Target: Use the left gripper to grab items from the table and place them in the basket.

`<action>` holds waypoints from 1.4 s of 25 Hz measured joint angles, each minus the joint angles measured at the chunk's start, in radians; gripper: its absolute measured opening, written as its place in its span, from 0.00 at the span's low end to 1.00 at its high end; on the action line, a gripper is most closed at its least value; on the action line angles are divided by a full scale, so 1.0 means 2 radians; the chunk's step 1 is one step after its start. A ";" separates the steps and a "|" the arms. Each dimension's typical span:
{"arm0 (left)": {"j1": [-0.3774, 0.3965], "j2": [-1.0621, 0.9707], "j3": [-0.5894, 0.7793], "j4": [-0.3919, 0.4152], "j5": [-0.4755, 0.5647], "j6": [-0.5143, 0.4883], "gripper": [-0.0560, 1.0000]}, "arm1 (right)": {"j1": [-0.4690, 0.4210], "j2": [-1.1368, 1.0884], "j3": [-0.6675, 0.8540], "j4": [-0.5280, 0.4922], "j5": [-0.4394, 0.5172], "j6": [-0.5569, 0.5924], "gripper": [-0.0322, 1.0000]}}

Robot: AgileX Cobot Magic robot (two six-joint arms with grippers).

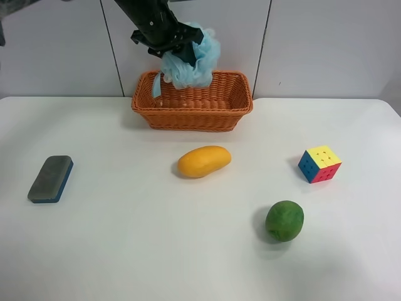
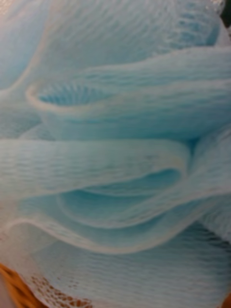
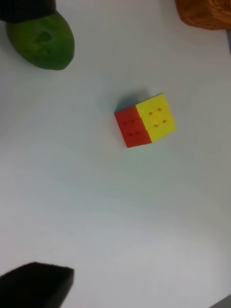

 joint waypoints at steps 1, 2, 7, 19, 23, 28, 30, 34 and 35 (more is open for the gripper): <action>-0.002 0.008 0.000 -0.004 -0.016 0.011 0.46 | 0.000 0.000 0.000 0.000 0.000 0.000 0.99; -0.004 0.015 0.000 -0.008 -0.027 0.022 0.46 | 0.000 0.000 0.000 0.000 0.000 0.000 0.99; -0.008 0.045 0.000 -0.019 -0.059 0.052 0.46 | 0.000 0.000 0.000 0.000 0.000 0.000 0.99; -0.004 0.063 0.000 -0.019 -0.068 0.071 0.80 | 0.000 0.000 0.000 0.000 0.000 0.000 0.99; 0.000 0.063 0.000 -0.024 -0.060 0.068 0.97 | 0.000 0.000 0.000 0.000 0.000 0.000 0.99; 0.000 0.053 0.000 -0.028 -0.028 0.067 0.99 | 0.000 0.000 0.000 0.000 0.000 0.000 0.99; 0.000 0.037 0.000 -0.021 -0.007 0.062 0.99 | 0.000 0.000 0.000 0.000 0.000 0.000 0.99; 0.000 -0.011 0.000 0.016 0.059 0.027 0.99 | 0.000 0.000 0.000 0.000 0.000 0.000 0.99; 0.000 -0.023 0.000 0.028 0.075 0.020 0.99 | 0.000 0.000 0.000 0.000 0.000 0.000 0.99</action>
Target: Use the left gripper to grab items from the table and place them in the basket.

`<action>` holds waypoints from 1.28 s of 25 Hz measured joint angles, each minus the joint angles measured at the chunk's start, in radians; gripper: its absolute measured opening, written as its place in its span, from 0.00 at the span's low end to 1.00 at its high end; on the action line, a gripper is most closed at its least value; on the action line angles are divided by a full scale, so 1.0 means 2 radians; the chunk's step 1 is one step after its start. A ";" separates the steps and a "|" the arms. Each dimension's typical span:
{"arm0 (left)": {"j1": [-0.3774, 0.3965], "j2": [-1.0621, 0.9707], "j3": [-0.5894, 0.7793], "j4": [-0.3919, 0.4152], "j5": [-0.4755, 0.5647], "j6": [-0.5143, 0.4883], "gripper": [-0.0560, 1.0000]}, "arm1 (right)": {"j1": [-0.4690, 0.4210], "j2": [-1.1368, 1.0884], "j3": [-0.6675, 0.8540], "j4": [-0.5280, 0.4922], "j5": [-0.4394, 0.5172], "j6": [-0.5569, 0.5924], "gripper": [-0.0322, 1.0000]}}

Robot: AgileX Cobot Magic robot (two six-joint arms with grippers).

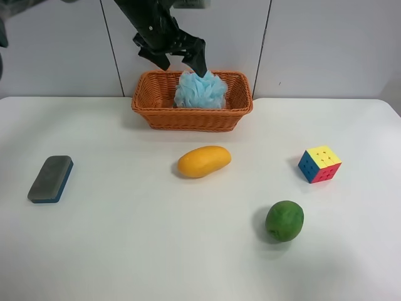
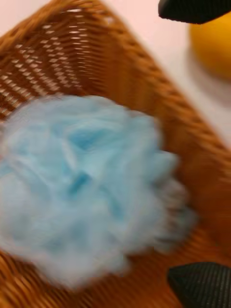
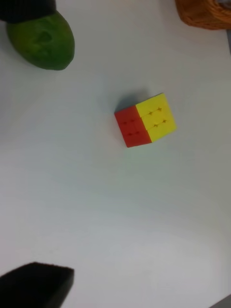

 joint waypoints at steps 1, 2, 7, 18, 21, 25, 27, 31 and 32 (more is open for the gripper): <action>0.000 -0.011 0.000 0.014 0.019 -0.006 0.99 | 0.000 0.000 0.000 0.000 0.000 0.000 0.99; 0.000 -0.025 0.000 0.026 0.032 -0.010 0.99 | 0.000 0.000 0.000 0.000 0.000 0.000 0.99; 0.012 -0.107 0.030 0.046 0.043 -0.018 0.99 | 0.000 0.000 0.000 0.000 0.000 0.000 0.99; 0.069 -0.422 0.417 0.046 0.034 -0.015 0.99 | 0.000 0.000 0.000 0.000 0.000 0.000 0.99; 0.086 -0.535 0.534 0.046 -0.003 -0.015 0.99 | 0.000 0.000 0.000 0.000 0.000 0.000 0.99; 0.102 -0.680 0.653 0.053 -0.032 -0.015 0.99 | 0.000 0.000 0.000 0.000 0.000 0.000 0.99; 0.105 -0.743 0.692 0.060 -0.038 -0.015 0.99 | 0.000 0.000 0.000 0.000 0.000 0.000 0.99; 0.107 -0.853 0.756 0.063 -0.041 -0.018 0.99 | 0.000 0.000 0.000 0.000 0.000 0.000 0.99; 0.107 -0.876 0.771 0.065 -0.041 -0.021 0.99 | 0.000 0.000 0.000 0.000 0.000 0.000 0.99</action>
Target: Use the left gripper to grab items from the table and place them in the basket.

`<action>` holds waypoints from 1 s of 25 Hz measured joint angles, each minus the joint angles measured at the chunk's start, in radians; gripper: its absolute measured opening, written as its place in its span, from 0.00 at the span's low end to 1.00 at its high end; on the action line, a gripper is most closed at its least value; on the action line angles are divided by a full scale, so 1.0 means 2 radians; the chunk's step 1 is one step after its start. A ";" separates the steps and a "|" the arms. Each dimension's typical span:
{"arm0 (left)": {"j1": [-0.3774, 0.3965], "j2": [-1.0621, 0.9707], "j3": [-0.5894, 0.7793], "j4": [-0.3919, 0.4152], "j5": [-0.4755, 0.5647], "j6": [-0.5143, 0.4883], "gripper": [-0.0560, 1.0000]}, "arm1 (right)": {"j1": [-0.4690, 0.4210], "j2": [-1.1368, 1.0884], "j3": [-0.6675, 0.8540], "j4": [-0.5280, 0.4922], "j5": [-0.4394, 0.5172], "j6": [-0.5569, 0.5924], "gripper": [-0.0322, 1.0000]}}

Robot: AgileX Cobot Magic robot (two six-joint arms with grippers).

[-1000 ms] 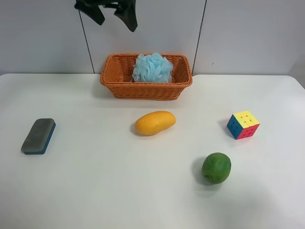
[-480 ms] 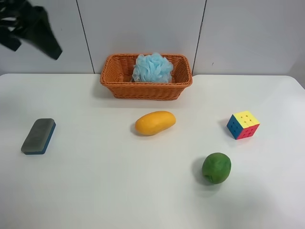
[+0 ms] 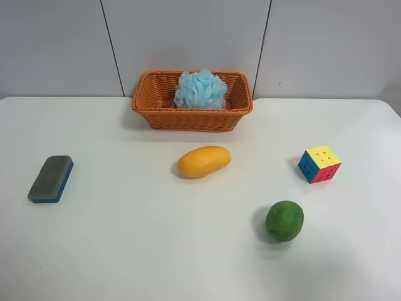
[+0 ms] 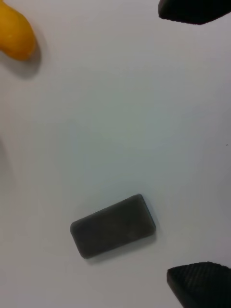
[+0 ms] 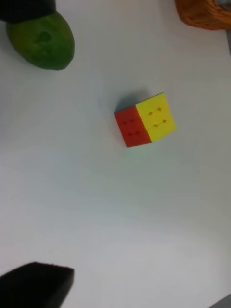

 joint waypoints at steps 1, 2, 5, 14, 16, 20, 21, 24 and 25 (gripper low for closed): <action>0.001 -0.021 0.014 0.003 0.000 -0.005 0.99 | 0.000 0.000 0.000 0.000 0.000 0.000 0.99; 0.005 -0.037 0.025 0.004 -0.001 -0.010 0.99 | 0.000 0.000 0.000 0.000 0.000 0.000 0.99; 0.034 -0.087 0.060 0.005 -0.001 -0.018 0.99 | 0.000 0.000 0.000 0.000 0.000 0.000 0.99; 0.116 -0.215 0.116 0.006 0.010 -0.019 0.99 | 0.000 0.000 0.000 0.000 0.000 0.000 0.99; 0.120 -0.240 0.116 0.007 0.010 -0.019 0.99 | 0.000 0.000 0.000 0.000 0.000 0.000 0.99; 0.120 -0.267 0.116 0.007 0.012 -0.019 0.99 | 0.000 0.000 0.000 0.000 0.000 0.000 0.99; 0.120 -0.267 0.116 0.007 0.013 -0.019 0.99 | 0.000 0.000 0.000 0.000 0.000 0.000 0.99; 0.120 -0.268 0.117 0.008 0.013 -0.019 0.99 | 0.000 0.000 0.000 0.000 0.000 0.000 0.99; 0.120 -0.268 0.117 0.008 0.013 -0.019 0.99 | 0.000 0.000 0.000 0.000 0.000 0.000 0.99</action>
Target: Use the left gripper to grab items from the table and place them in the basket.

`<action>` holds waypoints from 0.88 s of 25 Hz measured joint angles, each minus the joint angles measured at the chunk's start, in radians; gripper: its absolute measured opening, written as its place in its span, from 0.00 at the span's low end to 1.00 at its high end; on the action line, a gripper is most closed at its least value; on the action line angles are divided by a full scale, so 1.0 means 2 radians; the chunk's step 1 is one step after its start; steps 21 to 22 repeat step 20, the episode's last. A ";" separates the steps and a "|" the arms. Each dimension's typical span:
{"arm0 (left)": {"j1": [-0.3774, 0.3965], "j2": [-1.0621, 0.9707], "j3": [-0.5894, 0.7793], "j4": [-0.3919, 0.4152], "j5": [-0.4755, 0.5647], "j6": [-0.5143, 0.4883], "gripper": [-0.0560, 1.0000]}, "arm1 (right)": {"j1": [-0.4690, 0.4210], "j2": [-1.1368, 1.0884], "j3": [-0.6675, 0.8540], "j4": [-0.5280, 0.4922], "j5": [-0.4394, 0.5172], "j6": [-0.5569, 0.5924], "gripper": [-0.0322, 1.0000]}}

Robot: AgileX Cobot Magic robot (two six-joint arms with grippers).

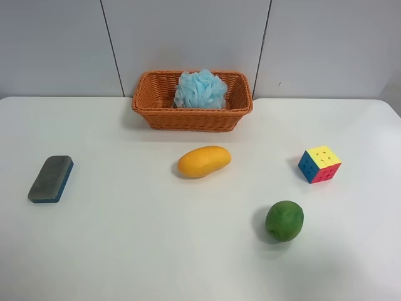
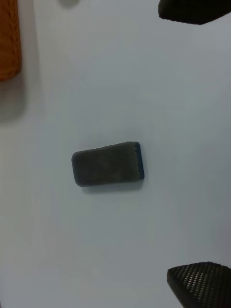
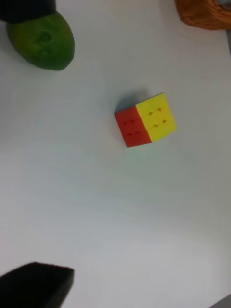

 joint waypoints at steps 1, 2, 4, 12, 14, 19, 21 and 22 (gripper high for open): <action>0.000 0.000 0.000 0.000 0.000 0.000 0.99 | 0.000 0.000 0.000 0.000 0.000 0.000 0.99; 0.000 0.000 0.000 0.000 0.000 0.000 0.99 | 0.000 0.000 0.000 0.000 0.000 0.000 0.99; 0.000 0.000 0.000 0.000 0.000 0.000 0.99 | 0.000 0.000 0.000 0.000 0.000 0.000 0.99; 0.000 0.000 0.000 0.000 0.000 0.000 0.99 | 0.000 0.000 0.000 0.000 0.000 0.000 0.99; 0.000 0.000 0.000 0.000 0.000 0.000 0.99 | 0.000 0.000 0.000 0.000 0.000 0.000 0.99; 0.000 0.000 0.000 0.000 0.000 0.000 0.99 | 0.000 0.000 0.000 0.000 0.000 0.000 0.99; 0.000 0.000 0.000 0.000 0.000 0.000 0.99 | 0.000 0.000 0.000 0.000 0.000 0.000 0.99; 0.000 0.000 0.000 0.000 0.000 0.000 0.99 | 0.000 0.000 0.000 0.000 0.000 0.000 0.99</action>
